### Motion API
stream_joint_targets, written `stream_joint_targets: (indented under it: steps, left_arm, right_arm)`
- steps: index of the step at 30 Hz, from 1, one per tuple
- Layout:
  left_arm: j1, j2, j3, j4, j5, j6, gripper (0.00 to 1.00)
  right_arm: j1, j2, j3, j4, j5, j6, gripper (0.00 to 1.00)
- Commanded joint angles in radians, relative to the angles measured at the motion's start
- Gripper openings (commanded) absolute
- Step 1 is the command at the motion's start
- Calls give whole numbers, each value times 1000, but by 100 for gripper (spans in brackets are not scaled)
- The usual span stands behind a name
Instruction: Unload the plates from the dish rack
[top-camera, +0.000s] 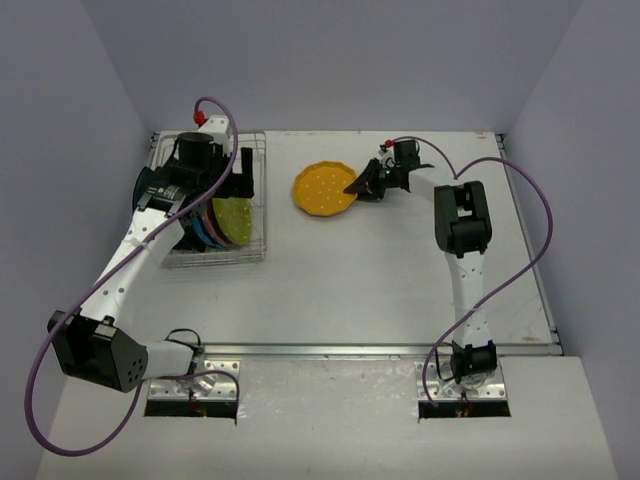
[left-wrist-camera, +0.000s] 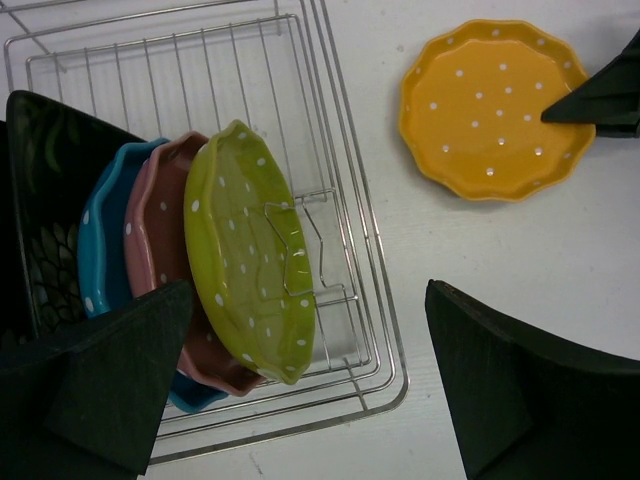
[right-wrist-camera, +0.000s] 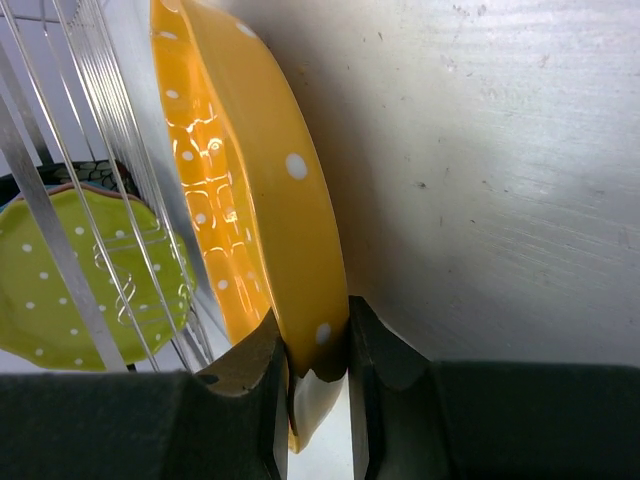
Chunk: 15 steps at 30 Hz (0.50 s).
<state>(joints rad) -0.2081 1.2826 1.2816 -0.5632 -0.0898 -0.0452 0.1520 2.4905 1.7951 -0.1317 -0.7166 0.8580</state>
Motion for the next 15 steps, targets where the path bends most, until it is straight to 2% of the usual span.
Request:
stream_joint_targets:
  steps: [1,3,6,11,15]
  left_arm:
    - [9,-31,-11,41,-71,7,100]
    - [7,-31,-18,39,-84,7,100]
    - [9,-28,-31,43,-112,7,100]
    - [9,-16,-22,22,-142,7,99]
    - [9,2,7,-18,-147,14,92]
  right_arm:
    - [3,0,82,16,125,-5,27]
    - [2,6,101,5,138,-18,52]
    - [2,16,124,-11,160,-27,69]
    - [3,-13,148,-60,222,-67,87]
    - [3,-99,141,-144,361,-149,99]
